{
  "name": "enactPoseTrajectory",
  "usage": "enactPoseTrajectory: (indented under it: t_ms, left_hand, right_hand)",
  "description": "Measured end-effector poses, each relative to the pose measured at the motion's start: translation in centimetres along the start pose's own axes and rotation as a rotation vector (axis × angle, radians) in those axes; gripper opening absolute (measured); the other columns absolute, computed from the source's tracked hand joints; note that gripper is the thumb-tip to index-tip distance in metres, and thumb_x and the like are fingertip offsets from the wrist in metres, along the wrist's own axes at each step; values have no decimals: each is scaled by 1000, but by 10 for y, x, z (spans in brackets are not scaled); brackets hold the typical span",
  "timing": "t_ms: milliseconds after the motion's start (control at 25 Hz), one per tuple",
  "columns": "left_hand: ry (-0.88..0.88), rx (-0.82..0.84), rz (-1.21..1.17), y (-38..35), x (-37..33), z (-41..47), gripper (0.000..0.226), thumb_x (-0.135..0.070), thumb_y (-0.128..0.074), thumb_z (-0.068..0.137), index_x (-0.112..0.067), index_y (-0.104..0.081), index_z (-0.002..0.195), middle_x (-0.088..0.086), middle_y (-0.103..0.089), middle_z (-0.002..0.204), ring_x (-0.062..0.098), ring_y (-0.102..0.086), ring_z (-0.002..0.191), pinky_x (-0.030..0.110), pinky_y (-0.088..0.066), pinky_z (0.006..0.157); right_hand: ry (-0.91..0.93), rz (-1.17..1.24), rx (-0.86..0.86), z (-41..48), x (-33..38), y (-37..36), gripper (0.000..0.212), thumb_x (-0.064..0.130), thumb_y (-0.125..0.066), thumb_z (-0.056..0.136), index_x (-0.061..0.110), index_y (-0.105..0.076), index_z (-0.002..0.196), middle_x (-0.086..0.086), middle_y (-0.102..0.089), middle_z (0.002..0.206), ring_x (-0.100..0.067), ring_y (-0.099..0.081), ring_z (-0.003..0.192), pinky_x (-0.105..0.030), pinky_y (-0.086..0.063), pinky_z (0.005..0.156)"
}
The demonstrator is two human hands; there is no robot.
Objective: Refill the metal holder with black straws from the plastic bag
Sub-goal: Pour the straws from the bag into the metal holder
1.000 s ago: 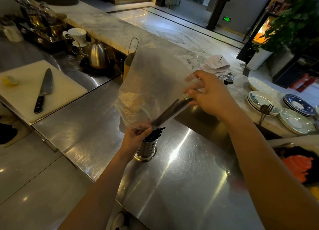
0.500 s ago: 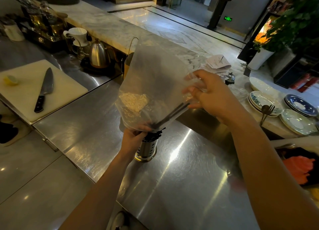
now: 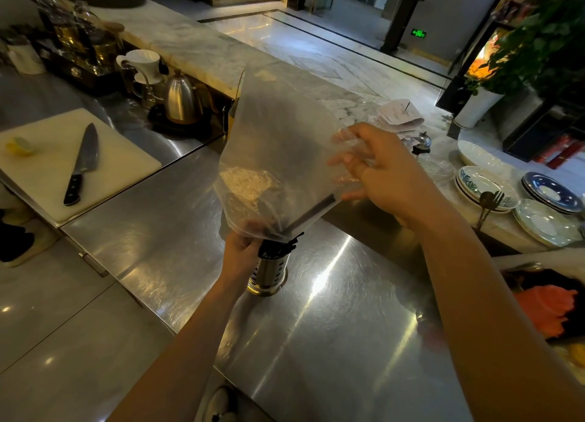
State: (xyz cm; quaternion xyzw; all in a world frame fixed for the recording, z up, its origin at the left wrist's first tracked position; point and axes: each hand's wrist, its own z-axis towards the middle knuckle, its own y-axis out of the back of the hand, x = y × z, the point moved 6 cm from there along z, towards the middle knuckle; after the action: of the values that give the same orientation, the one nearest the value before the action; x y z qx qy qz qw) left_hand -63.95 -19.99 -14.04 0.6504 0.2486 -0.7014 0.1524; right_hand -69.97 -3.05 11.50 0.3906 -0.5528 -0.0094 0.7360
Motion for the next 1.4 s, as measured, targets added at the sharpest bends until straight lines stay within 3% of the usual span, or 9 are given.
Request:
enactPoseTrajectory:
  t_ms: [120,240,440,560,720,880,1040,1240,1400]
  left_hand:
    - [-5,12,8,-1,-2,-2,15,-9,-65,88,-4,-72,101,15,-74,98,29,-70,97,42,-56,86]
    - [26,-33,67,2,2,-3,15,-10,-69,87,-8,-72,101,10,-75,98,25,-70,97,36,-56,85]
    - [-50,17,160,-7,-17,-14,21,-5,-78,78,-20,-71,91,-29,-70,86,-7,-66,87,8,-50,71]
    - [-69,62,192,-12,-22,-18,24,-1,-77,77,-19,-69,90,-41,-65,81,-16,-63,83,3,-47,68]
    - [-76,41,217,-11,-18,-14,22,-10,-79,78,-28,-69,88,-36,-69,80,-14,-65,81,2,-46,68]
    - [-69,43,227,-16,-19,-15,19,-8,-78,78,-16,-72,94,-20,-70,82,-14,-64,78,2,-46,66]
    - [-34,70,200,-19,-16,-13,25,-4,-76,79,-27,-69,87,-22,-72,76,-9,-67,78,4,-47,66]
    - [-76,146,350,-21,-15,-10,10,-17,-70,88,-26,-73,90,-26,-71,79,-9,-64,82,2,-42,70]
    - [-63,125,367,-19,-10,-8,8,-17,-66,90,-16,-70,97,-6,-71,90,-4,-62,86,2,-41,70]
  right_hand:
    - [33,-29,-14,-2,4,0,22,15,-48,100,19,-54,120,-1,-67,109,-12,-68,89,-35,-62,67]
    - [49,-9,-5,-4,6,-2,20,14,-46,100,21,-55,117,0,-68,106,-12,-70,88,-33,-62,64]
    - [11,75,-13,-6,6,3,25,10,-43,101,22,-55,119,4,-68,106,-13,-71,88,-29,-60,60]
    - [19,86,2,-6,9,2,26,8,-42,101,19,-56,119,3,-68,103,-11,-71,85,-29,-61,61]
    - [-2,141,-4,-8,9,3,27,6,-39,101,20,-57,117,3,-69,100,-10,-72,82,-25,-58,57]
    - [-11,144,-17,-7,9,6,27,7,-39,102,20,-57,117,0,-69,102,-16,-73,84,-29,-60,58]
    - [-22,168,-33,-7,9,7,27,7,-39,102,19,-57,118,-4,-69,105,-19,-72,87,-28,-59,57]
    - [-23,171,-55,-6,10,13,24,9,-40,102,22,-57,114,-3,-69,105,-18,-70,90,-24,-57,55]
    - [-19,178,-107,-8,8,25,24,9,-41,102,22,-57,115,-2,-69,105,-18,-69,93,-22,-56,54]
